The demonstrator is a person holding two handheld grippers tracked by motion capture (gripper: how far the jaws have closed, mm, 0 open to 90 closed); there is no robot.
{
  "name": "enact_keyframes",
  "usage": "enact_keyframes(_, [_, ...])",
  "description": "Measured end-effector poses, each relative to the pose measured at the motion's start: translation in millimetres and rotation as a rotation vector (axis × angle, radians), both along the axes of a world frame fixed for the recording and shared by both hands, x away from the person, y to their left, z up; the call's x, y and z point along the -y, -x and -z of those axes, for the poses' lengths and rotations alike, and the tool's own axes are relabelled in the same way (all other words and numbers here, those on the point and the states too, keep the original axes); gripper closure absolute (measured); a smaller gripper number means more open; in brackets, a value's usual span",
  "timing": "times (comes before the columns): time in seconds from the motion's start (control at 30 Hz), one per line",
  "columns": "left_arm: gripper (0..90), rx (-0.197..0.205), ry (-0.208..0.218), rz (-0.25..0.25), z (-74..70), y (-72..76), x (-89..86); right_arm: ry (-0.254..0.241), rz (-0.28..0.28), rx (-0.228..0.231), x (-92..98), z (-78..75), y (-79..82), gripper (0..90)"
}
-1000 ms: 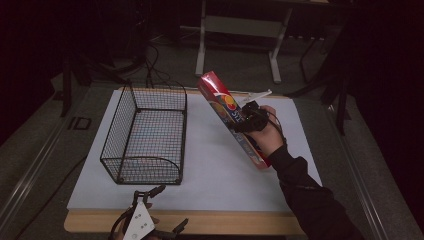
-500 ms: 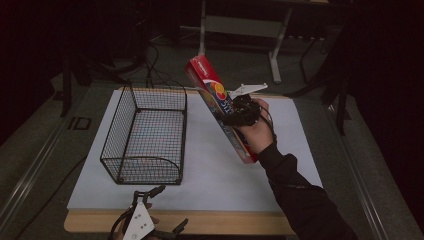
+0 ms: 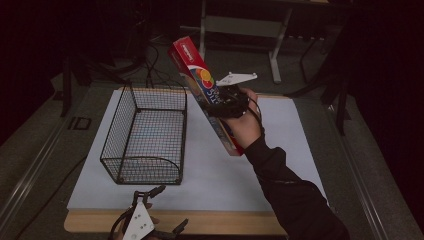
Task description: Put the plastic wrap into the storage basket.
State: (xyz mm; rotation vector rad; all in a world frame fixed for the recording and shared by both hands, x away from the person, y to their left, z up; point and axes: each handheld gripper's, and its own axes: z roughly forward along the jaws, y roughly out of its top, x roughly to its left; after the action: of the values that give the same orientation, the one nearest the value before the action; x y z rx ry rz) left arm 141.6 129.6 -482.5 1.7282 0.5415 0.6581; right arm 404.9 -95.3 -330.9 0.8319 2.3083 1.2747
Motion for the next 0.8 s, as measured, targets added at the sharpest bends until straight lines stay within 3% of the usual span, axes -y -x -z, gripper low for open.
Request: enact_keyframes(0.8, [0.1,0.005,0.01,0.017,-1.4,3.0,-1.0,-0.04,-0.053,0.023,-71.9,-9.7,1.5,40.5])
